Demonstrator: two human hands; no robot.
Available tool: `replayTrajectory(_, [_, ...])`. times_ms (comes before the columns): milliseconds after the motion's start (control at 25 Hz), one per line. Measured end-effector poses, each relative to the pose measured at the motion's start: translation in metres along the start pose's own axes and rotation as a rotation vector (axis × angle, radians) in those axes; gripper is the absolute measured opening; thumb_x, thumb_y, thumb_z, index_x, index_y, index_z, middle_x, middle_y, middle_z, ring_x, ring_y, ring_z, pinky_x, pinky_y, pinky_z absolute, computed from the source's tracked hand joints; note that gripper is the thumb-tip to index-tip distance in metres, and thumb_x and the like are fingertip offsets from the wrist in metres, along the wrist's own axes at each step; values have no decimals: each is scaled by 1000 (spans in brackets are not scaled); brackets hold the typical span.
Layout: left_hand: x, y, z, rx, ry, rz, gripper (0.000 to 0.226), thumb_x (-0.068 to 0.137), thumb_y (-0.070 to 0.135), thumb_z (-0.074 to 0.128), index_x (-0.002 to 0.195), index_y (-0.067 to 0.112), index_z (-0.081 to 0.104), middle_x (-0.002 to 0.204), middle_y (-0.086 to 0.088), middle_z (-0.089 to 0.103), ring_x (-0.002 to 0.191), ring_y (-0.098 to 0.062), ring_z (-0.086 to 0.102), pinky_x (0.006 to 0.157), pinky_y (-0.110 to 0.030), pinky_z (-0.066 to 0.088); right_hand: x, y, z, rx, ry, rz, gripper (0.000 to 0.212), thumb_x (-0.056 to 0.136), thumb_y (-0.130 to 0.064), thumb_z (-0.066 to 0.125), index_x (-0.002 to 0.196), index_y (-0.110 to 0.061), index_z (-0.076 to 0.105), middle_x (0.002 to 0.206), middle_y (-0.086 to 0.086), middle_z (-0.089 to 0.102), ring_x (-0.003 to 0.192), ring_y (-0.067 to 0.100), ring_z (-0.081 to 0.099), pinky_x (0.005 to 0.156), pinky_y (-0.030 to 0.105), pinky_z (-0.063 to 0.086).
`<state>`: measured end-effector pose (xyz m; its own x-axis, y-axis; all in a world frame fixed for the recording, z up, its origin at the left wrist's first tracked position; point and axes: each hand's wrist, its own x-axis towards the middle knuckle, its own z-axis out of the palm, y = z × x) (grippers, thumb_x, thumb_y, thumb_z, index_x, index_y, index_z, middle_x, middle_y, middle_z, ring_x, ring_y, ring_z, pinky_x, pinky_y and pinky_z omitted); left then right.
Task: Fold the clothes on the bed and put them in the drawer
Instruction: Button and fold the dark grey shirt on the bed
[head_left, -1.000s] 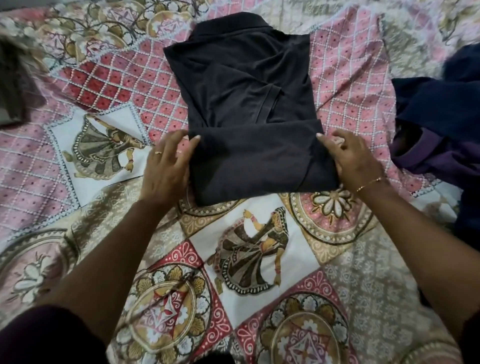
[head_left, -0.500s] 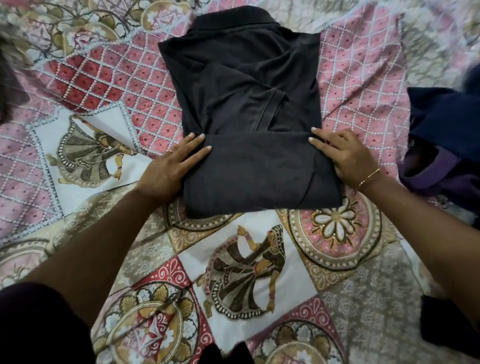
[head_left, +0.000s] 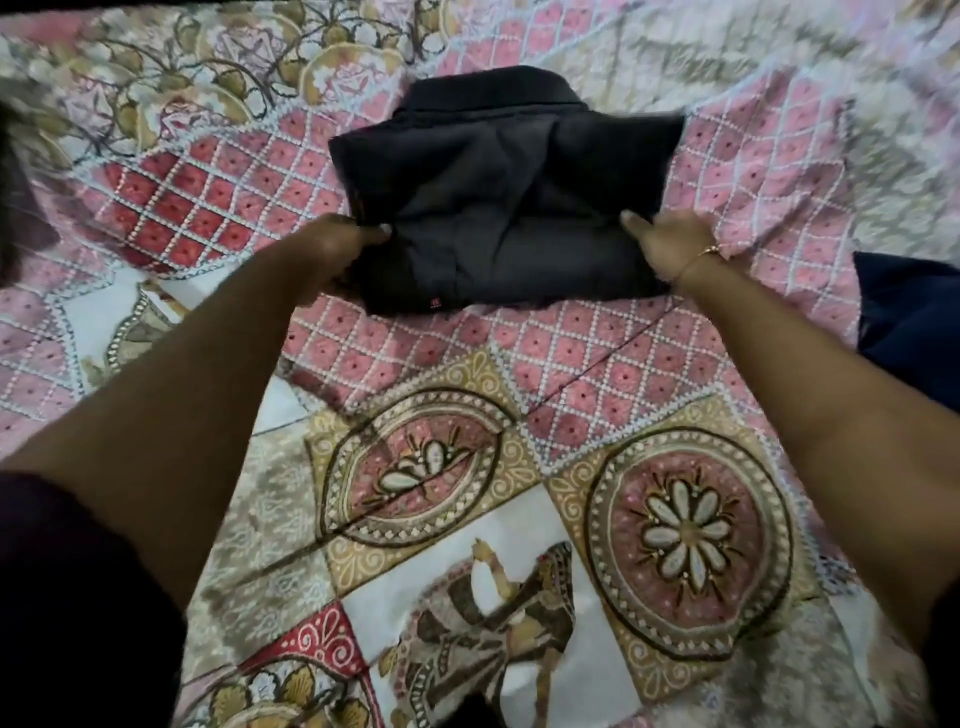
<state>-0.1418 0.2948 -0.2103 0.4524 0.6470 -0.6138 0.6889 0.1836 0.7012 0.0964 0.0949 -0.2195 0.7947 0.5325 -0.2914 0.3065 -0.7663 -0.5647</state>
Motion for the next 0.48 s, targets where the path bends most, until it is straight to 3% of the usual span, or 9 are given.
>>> replayTrajectory(120, [13, 8, 14, 38, 336, 16, 48, 86, 45, 56, 107, 2, 61, 109, -13, 64, 88, -28, 61, 69, -31, 48, 10, -11, 7, -29, 112, 55, 53, 87, -54, 52, 69, -4, 56, 81, 21, 58, 91, 33, 56, 68, 34, 33])
replayTrajectory(160, [14, 10, 17, 61, 430, 62, 51, 84, 50, 56, 98, 1, 62, 101, -10, 64, 88, -27, 60, 72, -31, 48, 12, -15, 8, -23, 165, 49, 52, 84, -56, 55, 67, -7, 53, 79, 17, 57, 88, 32, 56, 66, 32, 31])
replayTrajectory(240, [14, 16, 24, 0, 508, 118, 47, 87, 51, 55, 94, 5, 62, 93, -6, 61, 87, -22, 59, 76, -32, 47, 22, -20, 11, 24, 218, 19, 47, 82, -53, 60, 86, -6, 63, 92, 14, 64, 92, 28, 58, 69, 31, 36])
replayTrajectory(320, [15, 21, 28, -1, 623, 191, 41, 96, 41, 45, 100, 4, 60, 97, -7, 62, 90, -23, 58, 77, -32, 44, 30, -25, 12, 110, 264, -61, 41, 85, -40, 62, 104, -3, 64, 98, 11, 65, 86, 18, 55, 70, 25, 36])
replayTrajectory(480, [18, 32, 27, -24, 867, 422, 29, 103, 28, 28, 92, 11, 48, 90, -7, 56, 76, -12, 43, 59, -25, 31, 34, -39, 8, 167, 557, -243, 32, 92, -26, 50, 106, 1, 58, 104, 16, 64, 92, 26, 56, 74, 29, 35])
